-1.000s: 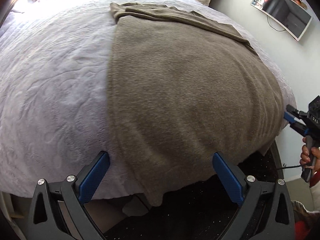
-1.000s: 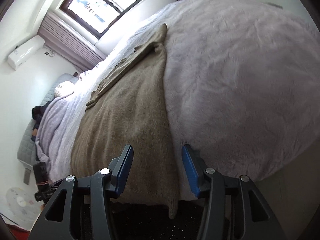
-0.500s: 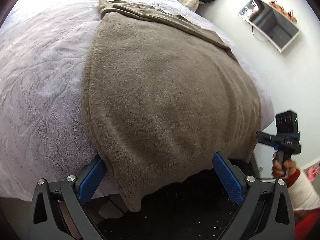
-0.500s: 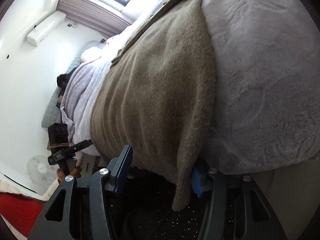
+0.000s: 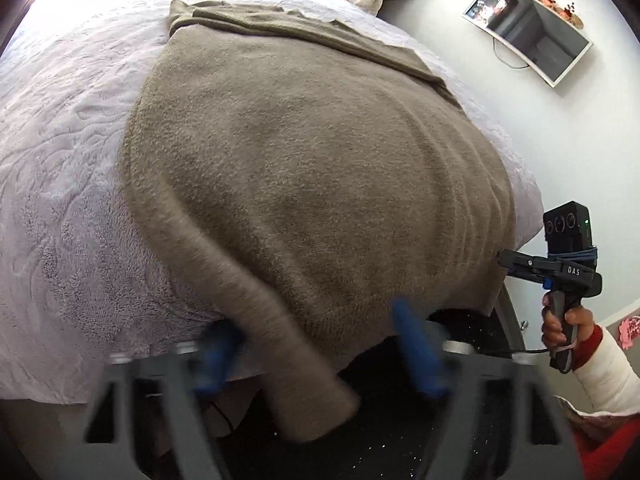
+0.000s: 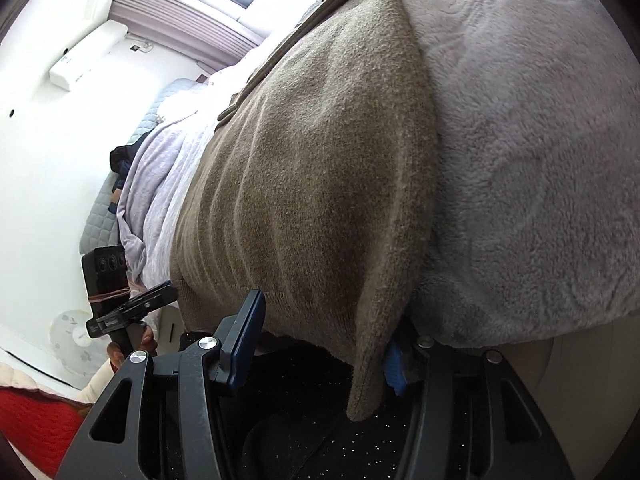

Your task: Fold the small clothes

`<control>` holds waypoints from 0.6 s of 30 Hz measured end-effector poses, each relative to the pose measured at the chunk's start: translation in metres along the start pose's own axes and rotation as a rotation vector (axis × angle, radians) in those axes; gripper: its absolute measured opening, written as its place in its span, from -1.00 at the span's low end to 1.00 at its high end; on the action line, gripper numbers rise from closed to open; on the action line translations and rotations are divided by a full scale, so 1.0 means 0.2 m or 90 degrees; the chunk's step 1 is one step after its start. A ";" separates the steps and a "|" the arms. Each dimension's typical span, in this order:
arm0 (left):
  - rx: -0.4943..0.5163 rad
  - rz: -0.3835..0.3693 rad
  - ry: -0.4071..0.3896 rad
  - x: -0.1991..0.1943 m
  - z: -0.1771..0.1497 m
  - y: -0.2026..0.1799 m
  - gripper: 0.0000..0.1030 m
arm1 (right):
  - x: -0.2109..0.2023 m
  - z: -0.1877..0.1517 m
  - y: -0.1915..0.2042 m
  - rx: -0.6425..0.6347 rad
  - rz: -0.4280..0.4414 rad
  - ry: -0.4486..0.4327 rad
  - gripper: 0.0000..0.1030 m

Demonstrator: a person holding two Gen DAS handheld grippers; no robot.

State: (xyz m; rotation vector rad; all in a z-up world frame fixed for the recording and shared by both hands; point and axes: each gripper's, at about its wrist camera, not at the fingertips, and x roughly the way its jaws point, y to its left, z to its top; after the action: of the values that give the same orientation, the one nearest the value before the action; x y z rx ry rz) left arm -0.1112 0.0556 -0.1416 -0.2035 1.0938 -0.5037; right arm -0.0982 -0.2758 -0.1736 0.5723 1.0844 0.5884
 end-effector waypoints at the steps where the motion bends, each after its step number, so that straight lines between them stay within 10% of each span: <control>1: 0.005 0.002 0.010 0.01 0.01 0.00 -0.37 | 0.00 0.00 0.00 0.000 -0.002 0.000 -0.36; 3: -0.004 -0.018 0.018 0.01 0.02 0.01 -0.52 | -0.03 0.00 0.00 0.002 0.026 -0.007 -0.71; 18: -0.063 -0.154 -0.152 -0.39 0.42 0.04 -0.56 | -0.23 0.31 0.30 -0.032 0.301 -0.132 -0.72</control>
State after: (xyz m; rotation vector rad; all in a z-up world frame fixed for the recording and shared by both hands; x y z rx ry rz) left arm -0.0636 0.0925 -0.0445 -0.4756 0.8651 -0.6244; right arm -0.0660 -0.2727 -0.0804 0.8356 0.7357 0.9402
